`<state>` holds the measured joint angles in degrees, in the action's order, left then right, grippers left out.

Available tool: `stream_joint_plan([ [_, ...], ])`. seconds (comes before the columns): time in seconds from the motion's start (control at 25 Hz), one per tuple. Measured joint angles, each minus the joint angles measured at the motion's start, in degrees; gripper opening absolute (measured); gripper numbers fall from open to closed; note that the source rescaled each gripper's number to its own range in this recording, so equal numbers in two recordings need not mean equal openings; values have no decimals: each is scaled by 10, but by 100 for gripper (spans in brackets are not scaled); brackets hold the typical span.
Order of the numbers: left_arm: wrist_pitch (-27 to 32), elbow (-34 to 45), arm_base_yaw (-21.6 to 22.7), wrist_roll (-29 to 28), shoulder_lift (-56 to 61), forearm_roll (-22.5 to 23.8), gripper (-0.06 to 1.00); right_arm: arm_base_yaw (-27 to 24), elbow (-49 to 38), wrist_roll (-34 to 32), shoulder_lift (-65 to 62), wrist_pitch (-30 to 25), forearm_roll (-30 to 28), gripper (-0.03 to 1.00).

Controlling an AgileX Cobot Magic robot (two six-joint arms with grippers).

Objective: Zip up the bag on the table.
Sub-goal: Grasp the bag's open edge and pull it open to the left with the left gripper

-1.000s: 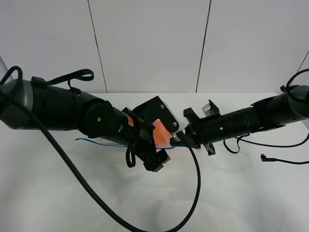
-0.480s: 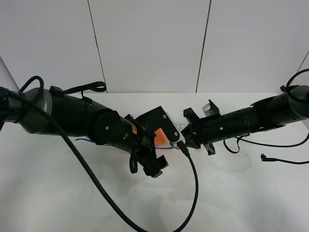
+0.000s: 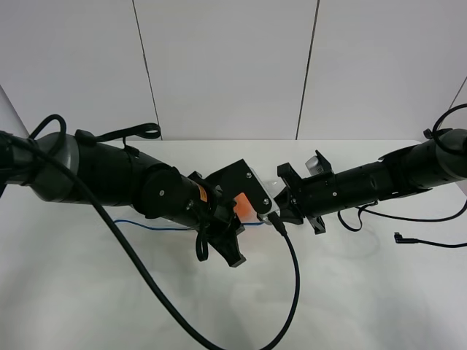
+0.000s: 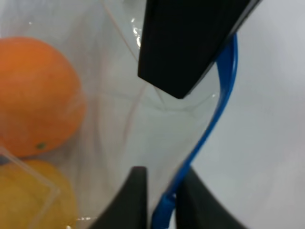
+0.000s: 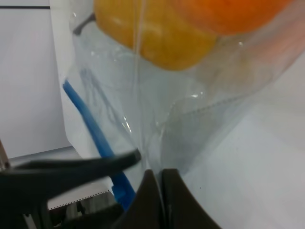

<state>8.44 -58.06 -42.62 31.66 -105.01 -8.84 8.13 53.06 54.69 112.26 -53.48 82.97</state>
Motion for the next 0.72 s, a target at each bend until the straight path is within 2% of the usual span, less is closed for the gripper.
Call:
stream_joint_plan([
  [0.12,1,0,0,3,0,12,1,0,0,0,0,0,0,0],
  [0.44,23,-4,2,4,0,60,0,0,0,3,0,13,1,0],
  [0.72,52,-4,48,4,0,80,0,-24,0,3,0,18,-10,0],
])
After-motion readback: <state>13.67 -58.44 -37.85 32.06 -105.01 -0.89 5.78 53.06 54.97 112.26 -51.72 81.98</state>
